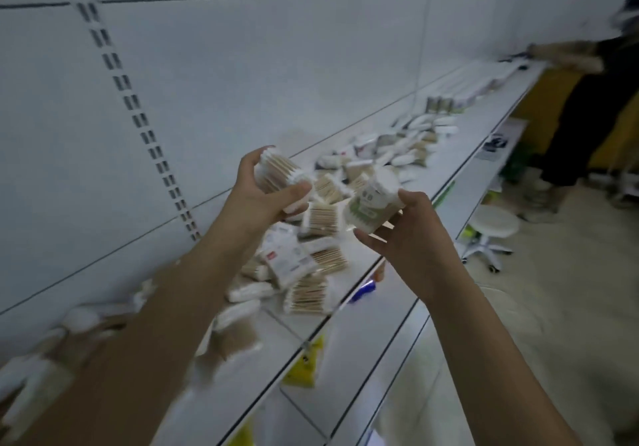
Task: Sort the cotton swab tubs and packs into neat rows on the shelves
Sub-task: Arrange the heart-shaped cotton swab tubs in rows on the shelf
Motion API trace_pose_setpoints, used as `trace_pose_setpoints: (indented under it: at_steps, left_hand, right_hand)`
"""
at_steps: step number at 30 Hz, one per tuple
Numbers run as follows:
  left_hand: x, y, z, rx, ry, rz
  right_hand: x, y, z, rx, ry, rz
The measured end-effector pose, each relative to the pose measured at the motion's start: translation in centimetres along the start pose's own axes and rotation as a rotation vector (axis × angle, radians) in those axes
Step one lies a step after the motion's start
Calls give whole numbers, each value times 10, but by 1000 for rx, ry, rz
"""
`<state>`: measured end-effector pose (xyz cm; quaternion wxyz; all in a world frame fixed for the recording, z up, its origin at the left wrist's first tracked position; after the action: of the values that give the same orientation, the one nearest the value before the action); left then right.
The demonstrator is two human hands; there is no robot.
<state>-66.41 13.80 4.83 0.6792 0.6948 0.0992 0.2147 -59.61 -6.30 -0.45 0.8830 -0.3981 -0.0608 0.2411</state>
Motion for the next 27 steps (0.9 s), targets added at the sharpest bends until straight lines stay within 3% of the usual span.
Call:
trace_pose_setpoints:
  at_steps: [7, 11, 18, 27]
  left_hand:
    - [49, -16, 142, -173, -26, -97]
    - [83, -40, 229, -105, -34, -77]
    - [131, -74, 355, -9, -66, -87]
    - [255, -118, 455, 111, -106, -30]
  right_hand:
    - [6, -88, -95, -193, 7, -74]
    - [22, -136, -163, -341, 56, -126]
    - [55, -216, -257, -393, 159, -217]
    - [145, -276, -350, -479, 324, -311]
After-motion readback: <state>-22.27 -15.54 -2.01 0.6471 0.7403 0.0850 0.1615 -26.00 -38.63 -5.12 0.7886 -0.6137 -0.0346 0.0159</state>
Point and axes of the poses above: each hand's wrist, its own x-axis towards the middle knuckle, its own z-axis out of the palm, y = z × x, the point moved 2 cm from there along x, towards the middle knuckle, and after that the axes turned 4 degrees about x, right-handed, at the moved point
